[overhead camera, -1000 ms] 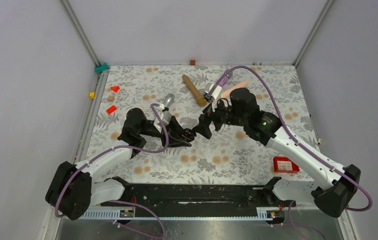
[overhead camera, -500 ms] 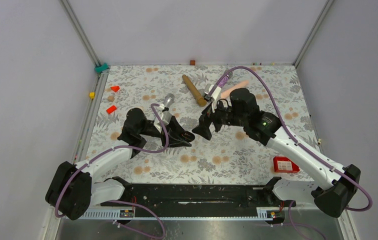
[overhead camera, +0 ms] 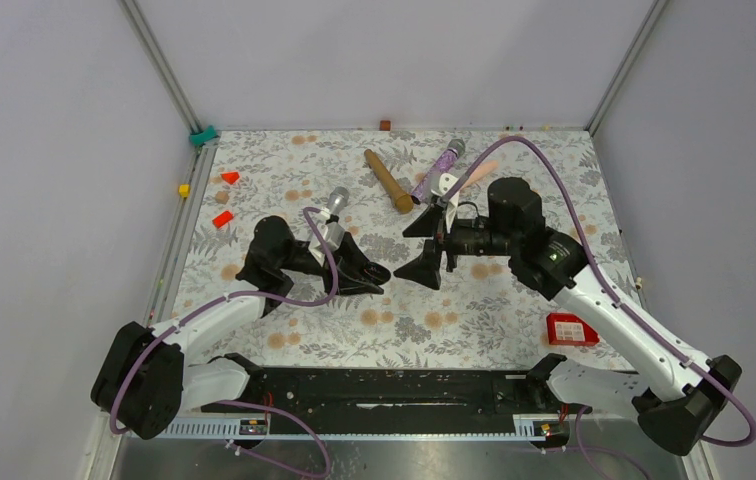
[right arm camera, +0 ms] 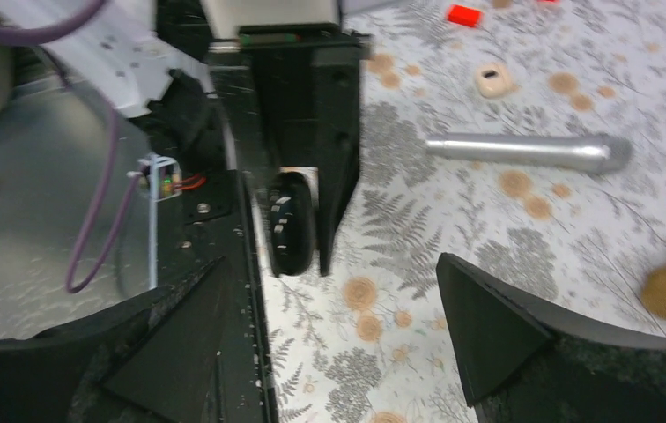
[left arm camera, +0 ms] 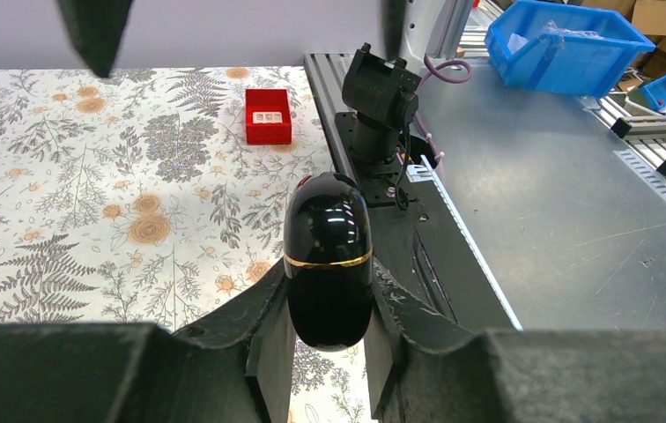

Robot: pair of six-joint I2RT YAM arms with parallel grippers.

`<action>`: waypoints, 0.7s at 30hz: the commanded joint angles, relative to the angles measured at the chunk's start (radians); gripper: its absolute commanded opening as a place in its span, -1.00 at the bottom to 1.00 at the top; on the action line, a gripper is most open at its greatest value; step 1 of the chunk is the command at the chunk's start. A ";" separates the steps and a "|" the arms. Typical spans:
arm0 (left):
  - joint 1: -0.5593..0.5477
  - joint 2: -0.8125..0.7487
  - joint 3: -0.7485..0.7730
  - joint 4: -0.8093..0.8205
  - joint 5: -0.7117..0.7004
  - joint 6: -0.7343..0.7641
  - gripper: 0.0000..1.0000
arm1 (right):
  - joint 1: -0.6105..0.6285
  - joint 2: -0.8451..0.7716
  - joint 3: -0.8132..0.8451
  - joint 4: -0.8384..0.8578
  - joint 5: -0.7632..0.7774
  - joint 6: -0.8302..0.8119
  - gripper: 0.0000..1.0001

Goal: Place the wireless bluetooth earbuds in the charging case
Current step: Close the charging case, then place the charging case at the center of the board.

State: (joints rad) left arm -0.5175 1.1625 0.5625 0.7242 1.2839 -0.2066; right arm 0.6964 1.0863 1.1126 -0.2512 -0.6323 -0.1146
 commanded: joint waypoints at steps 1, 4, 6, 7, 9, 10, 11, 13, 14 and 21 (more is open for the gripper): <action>-0.009 0.005 0.029 0.028 0.010 0.009 -1.00 | -0.009 -0.011 -0.023 0.060 -0.213 -0.020 0.82; -0.010 0.003 0.030 0.027 0.012 0.007 -1.00 | -0.008 0.006 -0.051 0.110 -0.215 0.004 0.73; -0.010 0.002 0.029 0.026 0.012 0.008 -1.00 | -0.009 0.016 -0.061 0.128 -0.198 0.006 0.69; -0.010 0.002 0.028 0.025 0.011 0.007 -1.00 | -0.009 0.021 -0.065 0.135 -0.192 0.008 0.67; -0.011 0.002 0.030 0.023 0.012 0.008 -1.00 | -0.009 0.026 -0.075 0.155 -0.192 0.018 0.64; -0.011 0.003 0.030 0.023 0.011 0.010 -1.00 | -0.008 0.030 -0.081 0.169 -0.199 0.025 0.62; -0.011 0.003 0.029 0.022 0.010 0.010 -1.00 | -0.009 0.032 -0.088 0.183 -0.208 0.035 0.60; -0.013 0.007 0.030 0.016 0.008 0.017 -1.00 | -0.008 0.041 -0.101 0.214 -0.224 0.053 0.54; -0.014 0.007 0.028 0.010 0.008 0.022 -1.00 | -0.008 0.045 -0.106 0.227 -0.228 0.062 0.52; -0.017 0.017 0.032 -0.003 0.001 0.031 -1.00 | 0.002 0.078 -0.131 0.307 -0.268 0.103 0.34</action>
State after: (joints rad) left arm -0.5270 1.1713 0.5625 0.6964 1.2835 -0.1989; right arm 0.6930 1.1496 0.9878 -0.0360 -0.8509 -0.0437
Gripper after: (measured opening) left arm 0.296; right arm 0.689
